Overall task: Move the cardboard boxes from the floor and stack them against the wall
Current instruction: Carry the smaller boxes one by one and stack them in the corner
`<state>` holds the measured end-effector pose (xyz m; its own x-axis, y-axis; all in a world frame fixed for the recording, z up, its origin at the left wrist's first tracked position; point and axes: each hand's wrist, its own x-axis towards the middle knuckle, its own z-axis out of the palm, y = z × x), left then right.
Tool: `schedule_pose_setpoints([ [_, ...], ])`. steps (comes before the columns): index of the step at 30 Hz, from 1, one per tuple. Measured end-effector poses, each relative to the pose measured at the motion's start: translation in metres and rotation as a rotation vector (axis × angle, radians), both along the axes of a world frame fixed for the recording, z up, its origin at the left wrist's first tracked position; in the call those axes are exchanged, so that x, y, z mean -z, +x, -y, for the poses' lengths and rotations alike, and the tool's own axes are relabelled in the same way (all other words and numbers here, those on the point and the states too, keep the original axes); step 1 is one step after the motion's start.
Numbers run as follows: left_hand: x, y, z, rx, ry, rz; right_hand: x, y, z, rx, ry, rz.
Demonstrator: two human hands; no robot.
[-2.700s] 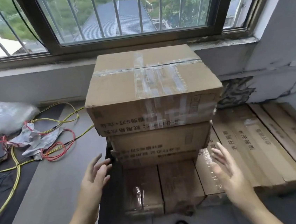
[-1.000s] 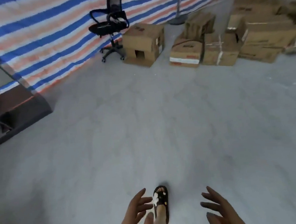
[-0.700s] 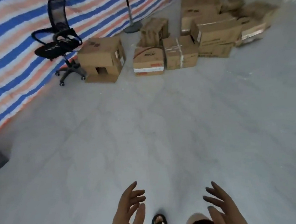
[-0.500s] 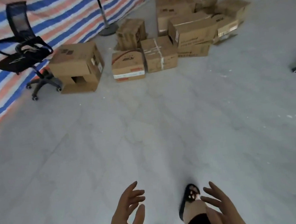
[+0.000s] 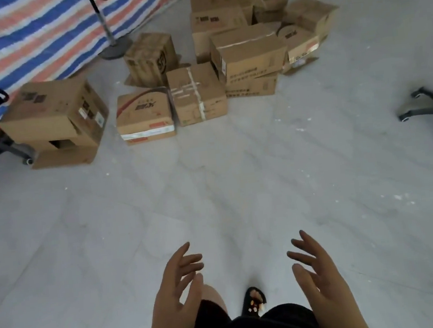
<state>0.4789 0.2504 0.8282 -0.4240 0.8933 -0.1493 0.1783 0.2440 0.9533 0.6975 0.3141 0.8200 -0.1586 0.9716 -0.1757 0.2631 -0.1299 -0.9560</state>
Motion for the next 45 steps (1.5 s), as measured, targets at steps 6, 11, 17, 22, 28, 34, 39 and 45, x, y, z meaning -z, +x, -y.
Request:
schedule_pose_setpoints([
  [6,0.008,-0.016,-0.115,-0.005,-0.007,0.037,0.012,-0.002,-0.113,0.151,0.001,-0.005],
  [11,0.015,-0.051,-0.233,0.027,0.018,0.014,0.022,-0.022,-0.213,0.256,0.023,-0.010],
  [17,-0.010,-0.100,-0.391,0.068,0.073,0.002,0.010,-0.068,-0.343,0.327,0.079,-0.021],
  [22,-0.005,-0.106,-0.472,0.148,0.018,-0.009,0.010,-0.085,-0.422,0.329,0.051,-0.035],
  [28,0.008,-0.100,-0.569,0.141,-0.059,0.004,0.024,-0.072,-0.529,0.360,-0.025,-0.033],
  [34,0.015,-0.061,-0.707,0.010,-0.040,0.031,0.016,-0.031,-0.694,0.305,-0.008,-0.010],
  [39,0.010,-0.012,-0.815,0.011,-0.040,0.069,0.002,0.015,-0.815,0.305,0.007,0.017],
  [45,0.015,-0.001,-0.913,-0.090,-0.108,0.080,0.018,0.027,-0.923,0.239,-0.066,0.044],
])
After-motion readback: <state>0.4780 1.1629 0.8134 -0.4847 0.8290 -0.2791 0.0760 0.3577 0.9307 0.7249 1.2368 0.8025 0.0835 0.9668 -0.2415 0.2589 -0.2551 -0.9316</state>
